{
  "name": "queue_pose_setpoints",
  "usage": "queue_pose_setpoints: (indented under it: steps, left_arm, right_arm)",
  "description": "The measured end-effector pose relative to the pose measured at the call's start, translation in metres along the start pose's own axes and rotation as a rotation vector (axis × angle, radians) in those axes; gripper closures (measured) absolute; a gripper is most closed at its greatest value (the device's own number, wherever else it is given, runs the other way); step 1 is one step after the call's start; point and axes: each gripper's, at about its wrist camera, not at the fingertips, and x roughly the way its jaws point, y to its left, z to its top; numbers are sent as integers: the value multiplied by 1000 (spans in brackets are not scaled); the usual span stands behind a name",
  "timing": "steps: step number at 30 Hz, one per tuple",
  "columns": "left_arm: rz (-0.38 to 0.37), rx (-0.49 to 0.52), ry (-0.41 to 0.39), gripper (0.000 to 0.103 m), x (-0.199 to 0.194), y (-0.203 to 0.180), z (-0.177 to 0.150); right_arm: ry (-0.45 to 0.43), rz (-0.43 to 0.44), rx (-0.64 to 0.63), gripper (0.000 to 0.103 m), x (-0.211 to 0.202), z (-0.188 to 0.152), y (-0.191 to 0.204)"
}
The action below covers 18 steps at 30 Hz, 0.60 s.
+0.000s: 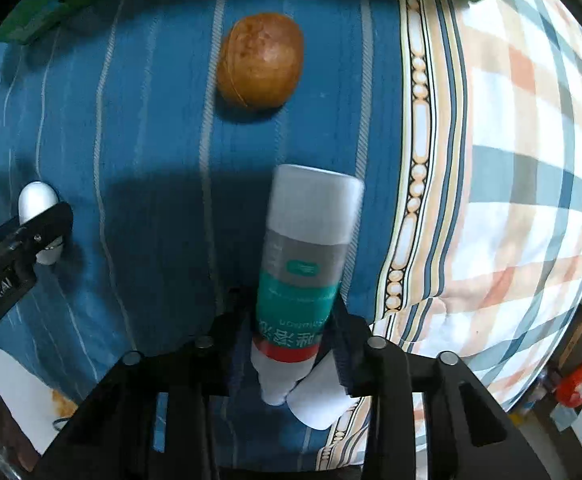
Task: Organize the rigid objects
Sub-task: 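Grasp the white egg-shaped case with the left gripper while the right grasps the spray bottle, then carry the white case and spray bottle into the box and open both grippers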
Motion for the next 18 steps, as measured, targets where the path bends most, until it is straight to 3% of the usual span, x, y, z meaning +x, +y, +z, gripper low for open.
queue_pose_setpoints:
  steps: [7,14,18]
  left_arm:
    - [-67,-31,-23,58,-17,-8,-46]
    - [-155,-4,-131,58,-81,-30,-75]
    - [-197,18,-210,58,-126,-30,-72]
  right_arm:
    - [-30,124,19,68,-14,-18,-25]
    - [-131,197,-22,68,-67,-51,-47]
    - [-202,222,-41,68,-106,-56,-49]
